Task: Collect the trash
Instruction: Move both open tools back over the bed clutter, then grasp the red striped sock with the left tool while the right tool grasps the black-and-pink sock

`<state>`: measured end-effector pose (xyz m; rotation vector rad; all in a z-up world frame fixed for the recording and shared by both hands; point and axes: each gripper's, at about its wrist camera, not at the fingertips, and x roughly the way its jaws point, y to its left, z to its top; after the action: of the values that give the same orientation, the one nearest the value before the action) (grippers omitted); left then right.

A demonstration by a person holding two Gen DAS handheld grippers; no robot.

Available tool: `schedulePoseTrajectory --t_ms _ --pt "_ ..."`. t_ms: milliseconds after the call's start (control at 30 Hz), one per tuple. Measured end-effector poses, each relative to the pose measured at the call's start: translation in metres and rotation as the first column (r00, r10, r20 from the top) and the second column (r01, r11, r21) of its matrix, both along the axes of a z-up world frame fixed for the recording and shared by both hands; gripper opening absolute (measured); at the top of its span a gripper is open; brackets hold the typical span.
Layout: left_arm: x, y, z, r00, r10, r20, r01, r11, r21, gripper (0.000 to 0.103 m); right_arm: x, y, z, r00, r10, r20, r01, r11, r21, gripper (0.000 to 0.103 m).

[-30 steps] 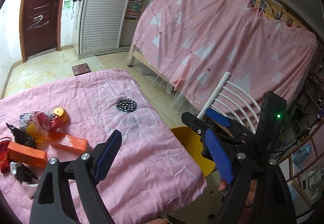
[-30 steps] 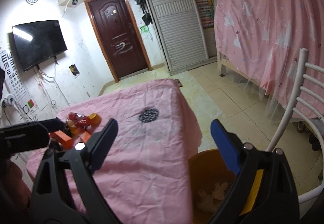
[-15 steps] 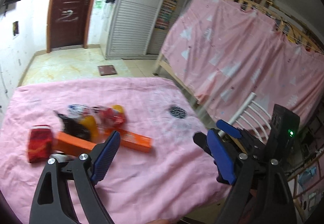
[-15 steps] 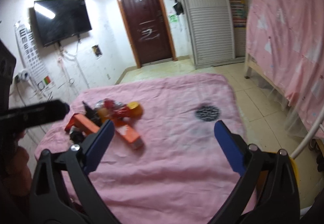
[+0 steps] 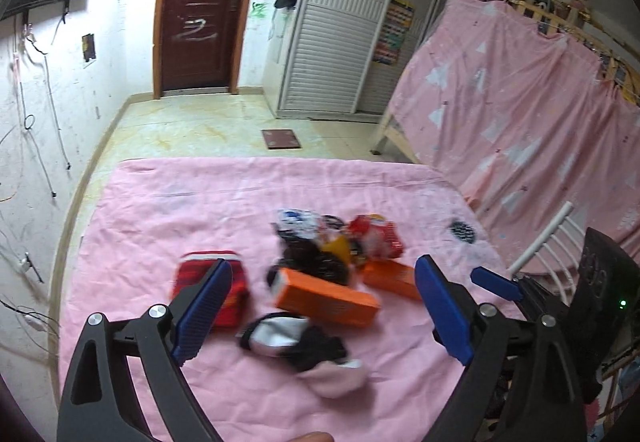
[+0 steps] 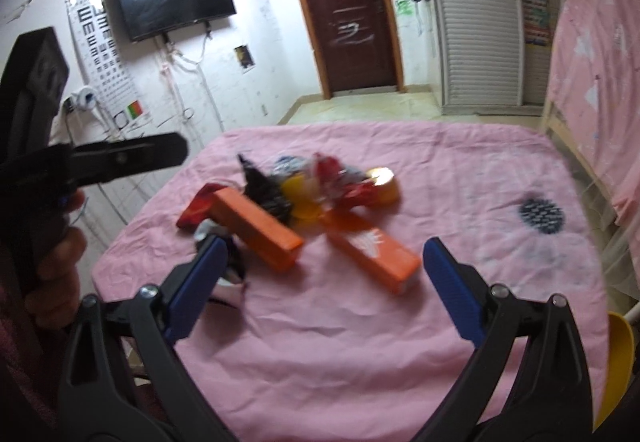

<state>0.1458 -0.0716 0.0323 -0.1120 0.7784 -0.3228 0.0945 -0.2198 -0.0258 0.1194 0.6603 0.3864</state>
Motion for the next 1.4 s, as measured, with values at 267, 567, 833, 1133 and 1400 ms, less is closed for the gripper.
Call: schedulePoseTrajectory --t_ms 267,567,833,1133,1400 --pt "0.01 0.022 -0.016 0.999 0.032 -0.019 -0.031 0.998 0.055 0.09 0.006 0.026 -0.007 0.996 0.083 -0.028 -0.082 0.996 0.026 0.097" --pt "0.019 0.039 -0.031 0.998 0.05 -0.026 -0.045 0.988 0.144 0.094 0.012 0.052 -0.017 0.984 0.161 -0.071 -0.16 0.987 0.028 0.097" --pt "0.031 0.042 -0.051 0.998 0.0 -0.063 0.012 0.981 0.194 0.094 0.011 0.076 -0.02 0.97 0.225 -0.087 -0.228 0.974 -0.019 0.097" --pt "0.044 0.043 -0.073 0.994 -0.01 -0.109 0.033 0.977 0.213 0.094 0.015 0.092 -0.026 0.958 0.267 -0.106 -0.274 0.961 -0.049 0.087" --pt "0.053 0.043 -0.082 0.992 0.012 -0.125 0.017 0.973 0.228 0.094 0.017 0.098 -0.029 0.954 0.275 -0.123 -0.285 0.956 -0.067 0.069"
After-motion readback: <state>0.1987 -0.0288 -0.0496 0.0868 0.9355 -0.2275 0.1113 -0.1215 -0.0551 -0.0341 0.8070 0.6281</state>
